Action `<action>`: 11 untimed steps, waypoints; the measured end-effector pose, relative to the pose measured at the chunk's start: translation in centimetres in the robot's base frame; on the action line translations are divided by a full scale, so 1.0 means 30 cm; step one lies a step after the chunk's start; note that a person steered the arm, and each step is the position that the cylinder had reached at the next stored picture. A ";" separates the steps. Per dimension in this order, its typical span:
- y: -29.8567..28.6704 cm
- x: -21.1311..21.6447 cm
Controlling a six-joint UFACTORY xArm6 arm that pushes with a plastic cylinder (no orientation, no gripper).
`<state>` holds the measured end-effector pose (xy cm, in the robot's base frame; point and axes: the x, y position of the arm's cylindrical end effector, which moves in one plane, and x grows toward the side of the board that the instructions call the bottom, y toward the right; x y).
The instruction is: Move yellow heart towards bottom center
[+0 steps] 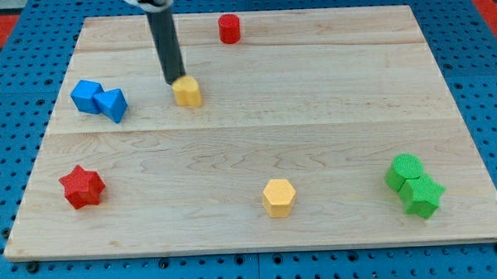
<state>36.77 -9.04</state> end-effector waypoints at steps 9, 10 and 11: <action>0.013 0.261; 0.159 0.369; 0.344 0.442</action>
